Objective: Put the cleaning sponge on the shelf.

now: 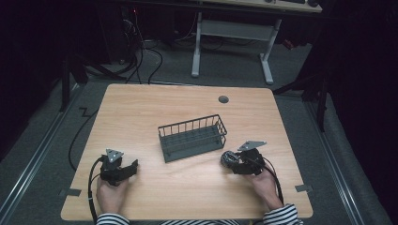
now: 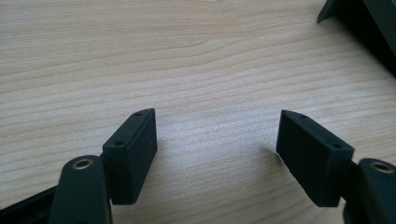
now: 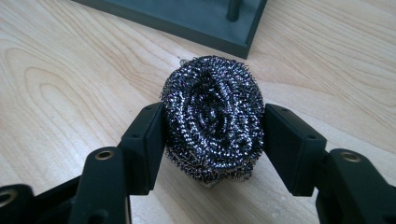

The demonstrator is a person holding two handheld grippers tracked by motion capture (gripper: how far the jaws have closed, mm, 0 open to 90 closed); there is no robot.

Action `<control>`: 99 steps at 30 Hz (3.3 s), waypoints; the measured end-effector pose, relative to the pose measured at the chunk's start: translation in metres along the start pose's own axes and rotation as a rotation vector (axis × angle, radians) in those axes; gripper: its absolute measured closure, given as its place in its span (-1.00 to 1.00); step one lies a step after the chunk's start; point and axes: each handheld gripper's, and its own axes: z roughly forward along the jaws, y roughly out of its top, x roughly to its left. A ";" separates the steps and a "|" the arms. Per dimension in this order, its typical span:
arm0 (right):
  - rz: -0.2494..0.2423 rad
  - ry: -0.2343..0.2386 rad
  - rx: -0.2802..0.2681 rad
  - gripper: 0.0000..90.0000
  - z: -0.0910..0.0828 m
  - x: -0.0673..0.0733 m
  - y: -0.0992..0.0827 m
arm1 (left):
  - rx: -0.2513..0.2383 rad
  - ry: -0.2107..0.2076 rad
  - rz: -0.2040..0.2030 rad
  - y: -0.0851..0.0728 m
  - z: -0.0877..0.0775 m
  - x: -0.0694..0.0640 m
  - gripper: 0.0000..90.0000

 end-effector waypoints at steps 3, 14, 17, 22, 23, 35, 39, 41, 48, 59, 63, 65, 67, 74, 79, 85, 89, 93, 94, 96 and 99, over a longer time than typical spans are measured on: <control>0.003 0.009 0.003 -0.06 -0.002 0.000 0.000 | 0.000 0.000 0.000 0.000 0.000 0.000 -0.35; 0.012 0.034 -0.019 -0.01 -0.013 0.000 0.000 | 0.000 0.000 -0.001 0.000 0.000 0.000 -0.35; 0.012 0.040 -0.023 -0.01 -0.017 -0.001 0.001 | 0.000 -0.001 -0.001 0.000 0.000 0.000 -0.35; 0.008 0.045 -0.044 -0.01 -0.025 -0.001 0.006 | 0.000 -0.002 -0.001 0.000 0.000 0.000 -0.35; 0.005 0.049 -0.050 -0.01 -0.027 -0.001 0.007 | 0.000 -0.002 -0.001 0.000 0.000 0.000 -0.35; 0.025 0.097 -0.089 0.01 -0.045 -0.006 0.021 | 0.000 0.000 -0.001 0.000 0.000 0.000 -0.35; 0.018 0.107 -0.112 0.01 -0.053 -0.008 0.029 | 0.000 0.000 -0.001 0.000 0.000 0.000 -0.35; 0.014 0.109 -0.118 0.01 -0.057 -0.008 0.034 | 0.000 -0.001 0.000 0.000 0.000 0.000 -0.35; 0.022 0.136 -0.143 0.01 -0.066 -0.013 0.052 | -0.001 -0.004 -0.002 0.000 0.000 0.001 -0.35; 0.021 0.163 -0.167 0.01 -0.071 -0.019 0.085 | 0.000 -0.004 -0.001 0.000 0.000 0.000 -0.36; 0.010 0.161 -0.166 0.01 -0.068 -0.019 0.096 | -0.001 -0.006 -0.002 0.000 0.000 0.001 -0.36; 0.006 0.163 -0.169 0.01 -0.066 -0.018 0.102 | 0.000 -0.005 -0.001 0.000 0.000 0.000 -0.36; -0.003 0.157 -0.171 0.01 -0.063 -0.016 0.107 | 0.000 0.001 0.003 0.000 0.000 0.000 -0.36; -0.018 0.156 -0.145 0.01 -0.047 -0.013 0.127 | 0.006 0.003 0.014 0.000 0.000 -0.001 -0.37; -0.009 0.156 -0.137 0.00 -0.036 -0.011 0.138 | 0.004 -0.001 0.010 0.000 0.000 -0.001 -0.38; -0.003 0.149 -0.120 0.00 -0.021 -0.010 0.146 | 0.007 0.004 0.018 0.000 0.001 -0.001 -0.38; 0.004 0.149 -0.100 0.00 -0.010 -0.011 0.148 | 0.007 0.010 0.023 0.000 0.001 -0.003 -0.39; 0.001 0.140 -0.078 0.00 0.000 -0.012 0.149 | 0.008 0.008 0.022 0.000 0.001 -0.002 -0.39; 0.005 0.137 -0.075 0.00 0.002 -0.013 0.149 | 0.008 0.007 0.022 0.000 0.001 -0.002 -0.39; 0.010 0.134 -0.066 0.00 0.006 -0.013 0.150 | 0.009 0.007 0.022 0.000 0.001 -0.002 -0.39; 0.016 0.127 -0.049 0.00 0.013 -0.014 0.150 | 0.009 0.006 0.022 0.000 0.001 -0.002 -0.39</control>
